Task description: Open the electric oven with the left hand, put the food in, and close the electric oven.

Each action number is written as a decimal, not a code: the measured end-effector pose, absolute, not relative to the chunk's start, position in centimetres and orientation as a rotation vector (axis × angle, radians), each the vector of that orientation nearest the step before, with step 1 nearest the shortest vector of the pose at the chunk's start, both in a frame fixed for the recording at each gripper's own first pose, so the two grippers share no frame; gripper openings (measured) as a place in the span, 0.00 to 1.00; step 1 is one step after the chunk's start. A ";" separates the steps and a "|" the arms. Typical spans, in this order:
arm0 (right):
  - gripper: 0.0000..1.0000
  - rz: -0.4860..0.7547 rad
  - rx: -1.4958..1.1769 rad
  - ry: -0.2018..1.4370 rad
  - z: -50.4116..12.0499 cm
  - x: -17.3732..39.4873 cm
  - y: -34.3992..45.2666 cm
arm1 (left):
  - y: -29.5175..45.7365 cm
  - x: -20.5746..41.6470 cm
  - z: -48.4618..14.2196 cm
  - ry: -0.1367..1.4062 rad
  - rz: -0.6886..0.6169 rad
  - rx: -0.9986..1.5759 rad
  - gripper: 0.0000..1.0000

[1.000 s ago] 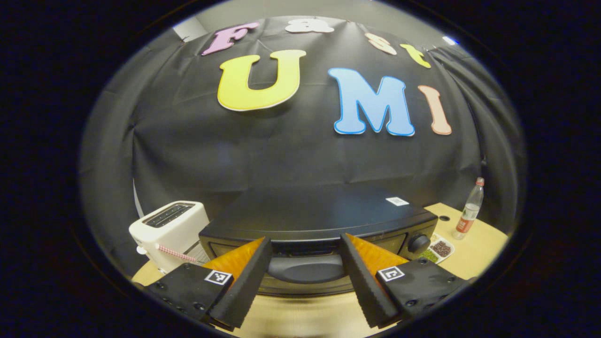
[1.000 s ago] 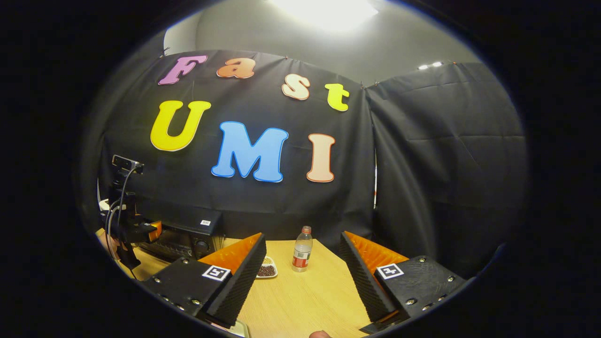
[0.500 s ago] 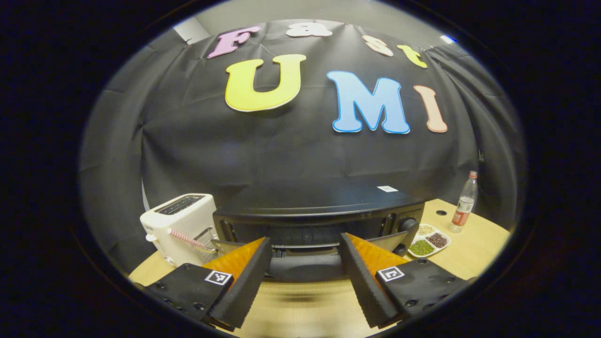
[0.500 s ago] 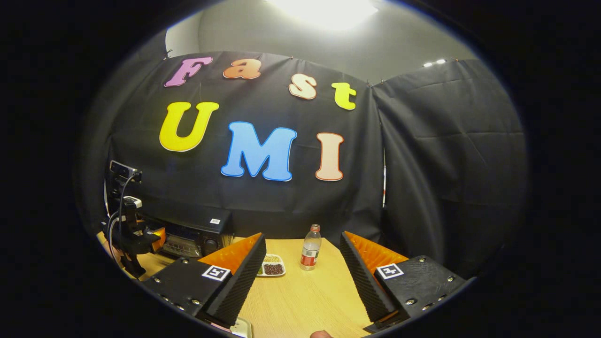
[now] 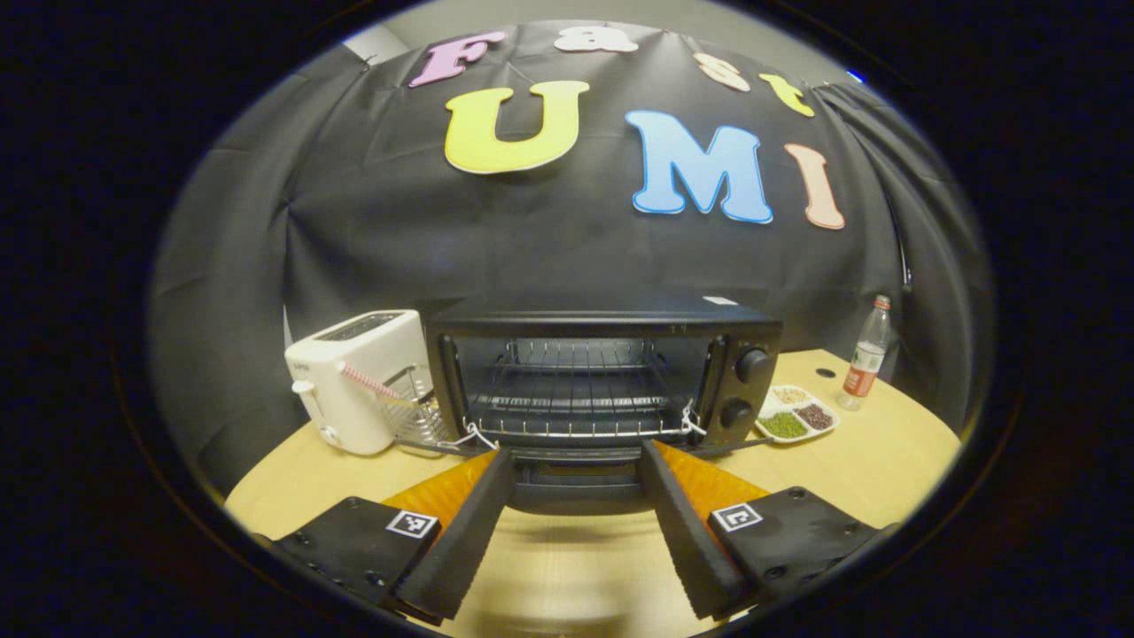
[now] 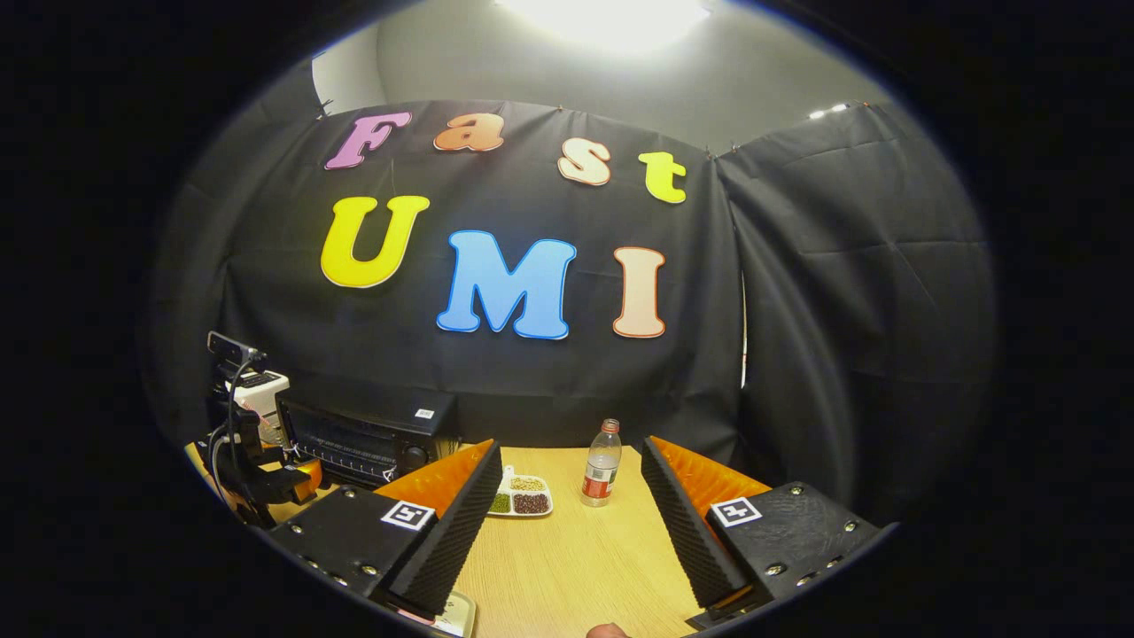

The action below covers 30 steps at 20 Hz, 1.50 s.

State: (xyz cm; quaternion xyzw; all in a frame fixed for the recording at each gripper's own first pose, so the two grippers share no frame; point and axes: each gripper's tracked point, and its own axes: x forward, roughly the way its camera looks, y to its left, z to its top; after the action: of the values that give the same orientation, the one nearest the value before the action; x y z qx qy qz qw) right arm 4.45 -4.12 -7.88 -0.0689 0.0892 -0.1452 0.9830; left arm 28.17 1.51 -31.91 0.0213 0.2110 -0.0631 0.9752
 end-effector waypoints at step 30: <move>0.98 0.320 0.450 1.015 -26.8 -1.3 6.0 | 7.5 10.9 -9.8 0.084 0.056 0.061 1.00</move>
State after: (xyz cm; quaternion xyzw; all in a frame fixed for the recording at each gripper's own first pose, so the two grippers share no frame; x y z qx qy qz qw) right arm -1.31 6.03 -26.79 0.2125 0.4798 0.1513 0.8377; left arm 10.91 7.46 -9.80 0.0303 0.0419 0.0278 0.9983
